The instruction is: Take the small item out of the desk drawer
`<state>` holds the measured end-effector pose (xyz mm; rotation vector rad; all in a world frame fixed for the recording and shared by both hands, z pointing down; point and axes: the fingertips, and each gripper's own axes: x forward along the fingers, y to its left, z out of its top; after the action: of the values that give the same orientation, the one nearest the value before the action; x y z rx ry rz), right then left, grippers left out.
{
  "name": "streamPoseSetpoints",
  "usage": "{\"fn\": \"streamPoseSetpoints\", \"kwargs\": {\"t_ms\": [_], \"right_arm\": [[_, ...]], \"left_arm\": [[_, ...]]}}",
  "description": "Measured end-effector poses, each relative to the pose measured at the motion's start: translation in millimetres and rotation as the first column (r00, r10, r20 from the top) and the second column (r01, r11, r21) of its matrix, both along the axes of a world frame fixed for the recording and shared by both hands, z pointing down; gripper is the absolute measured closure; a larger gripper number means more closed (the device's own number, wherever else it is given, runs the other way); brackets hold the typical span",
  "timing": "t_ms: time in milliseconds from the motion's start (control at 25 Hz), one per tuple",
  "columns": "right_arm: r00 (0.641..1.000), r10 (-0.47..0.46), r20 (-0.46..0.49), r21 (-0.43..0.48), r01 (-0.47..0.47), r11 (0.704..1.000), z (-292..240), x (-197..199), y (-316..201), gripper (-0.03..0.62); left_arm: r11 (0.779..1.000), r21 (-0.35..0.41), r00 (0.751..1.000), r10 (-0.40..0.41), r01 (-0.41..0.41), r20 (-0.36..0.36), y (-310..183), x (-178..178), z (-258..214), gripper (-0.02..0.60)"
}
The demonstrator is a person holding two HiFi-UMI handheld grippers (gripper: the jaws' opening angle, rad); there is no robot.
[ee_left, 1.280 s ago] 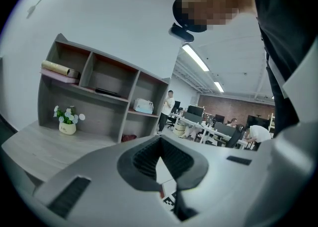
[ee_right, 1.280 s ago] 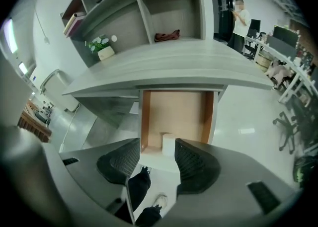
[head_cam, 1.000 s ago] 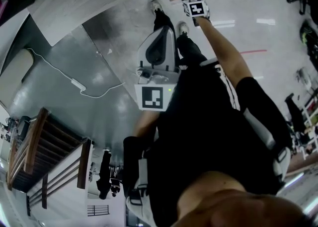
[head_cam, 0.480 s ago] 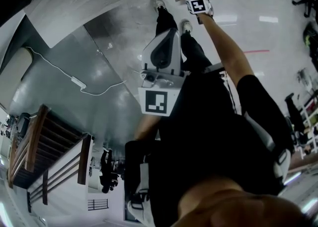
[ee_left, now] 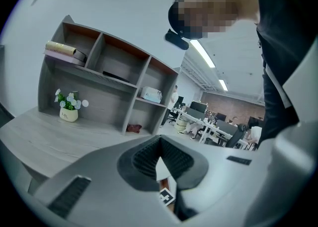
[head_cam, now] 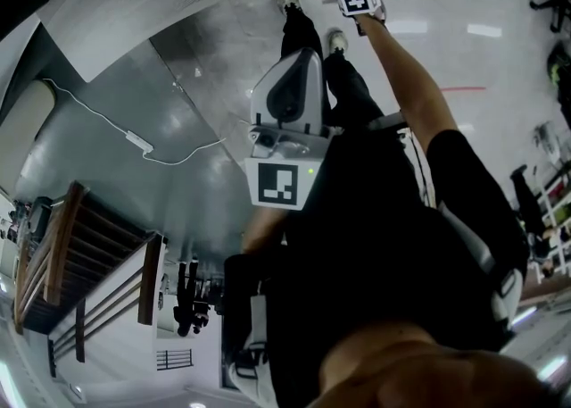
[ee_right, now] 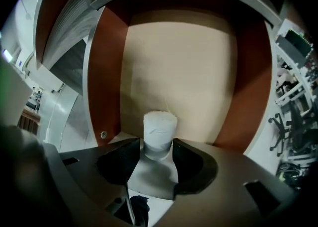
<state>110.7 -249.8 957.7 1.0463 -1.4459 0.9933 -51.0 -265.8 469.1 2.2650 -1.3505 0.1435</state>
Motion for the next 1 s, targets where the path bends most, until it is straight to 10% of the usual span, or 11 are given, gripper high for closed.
{"fn": "streamPoseSetpoints", "kwargs": {"t_ms": [1000], "right_arm": [[0.999, 0.044, 0.009, 0.03, -0.044, 0.999, -45, 0, 16, 0.434]], "left_arm": [[0.998, 0.055, 1.0, 0.013, -0.012, -0.001, 31, 2, -19, 0.591]]}}
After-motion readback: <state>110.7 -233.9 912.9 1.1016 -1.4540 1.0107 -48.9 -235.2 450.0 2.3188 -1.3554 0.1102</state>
